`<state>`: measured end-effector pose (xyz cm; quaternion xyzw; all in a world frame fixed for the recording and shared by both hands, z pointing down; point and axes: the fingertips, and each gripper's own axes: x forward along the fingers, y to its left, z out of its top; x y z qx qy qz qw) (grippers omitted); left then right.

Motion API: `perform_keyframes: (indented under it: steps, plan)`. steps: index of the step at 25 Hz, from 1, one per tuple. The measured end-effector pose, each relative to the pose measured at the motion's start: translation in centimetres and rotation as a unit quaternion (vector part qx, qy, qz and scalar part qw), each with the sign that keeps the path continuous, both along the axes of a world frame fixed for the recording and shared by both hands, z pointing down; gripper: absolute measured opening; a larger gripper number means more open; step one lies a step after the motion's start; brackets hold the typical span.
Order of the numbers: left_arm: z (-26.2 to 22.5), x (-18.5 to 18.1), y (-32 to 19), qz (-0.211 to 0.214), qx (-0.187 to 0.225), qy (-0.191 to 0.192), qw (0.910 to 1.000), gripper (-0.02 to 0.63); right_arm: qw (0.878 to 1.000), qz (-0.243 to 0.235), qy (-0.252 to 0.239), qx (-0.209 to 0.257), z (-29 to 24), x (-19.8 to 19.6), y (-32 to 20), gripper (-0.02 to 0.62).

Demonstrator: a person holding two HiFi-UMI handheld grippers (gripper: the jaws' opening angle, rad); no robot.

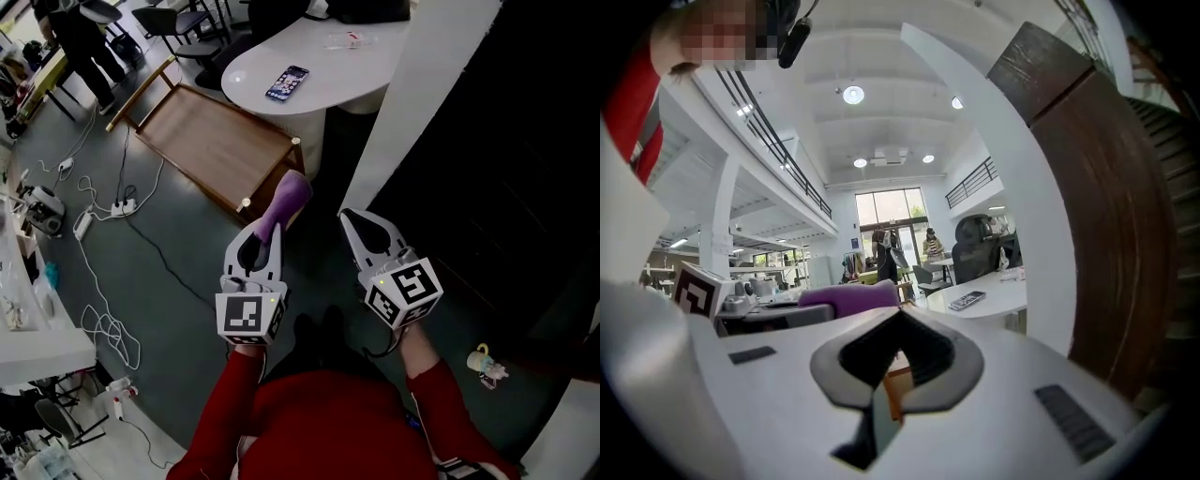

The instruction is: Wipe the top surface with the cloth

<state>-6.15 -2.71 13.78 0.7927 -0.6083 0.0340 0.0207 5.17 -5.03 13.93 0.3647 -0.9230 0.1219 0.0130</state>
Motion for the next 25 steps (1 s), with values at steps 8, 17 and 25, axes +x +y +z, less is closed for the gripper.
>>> perform_keyframes:
  steps: [8,17,25]
  plan:
    - [-0.5,0.7,0.4,0.004,0.004,-0.006,1.0000,0.052,1.000,-0.001,0.011,0.005,-0.2,0.4,0.7,0.012]
    - [-0.6,1.6,0.6,0.004,0.005,0.012,0.9999,0.052,1.000,0.013,0.018,-0.012,1.0,0.9,1.7,0.012]
    - [-0.2,1.0,1.0,0.006,-0.002,0.006,1.0000,0.053,1.000,0.017,0.009,0.002,0.4,0.5,1.2,0.012]
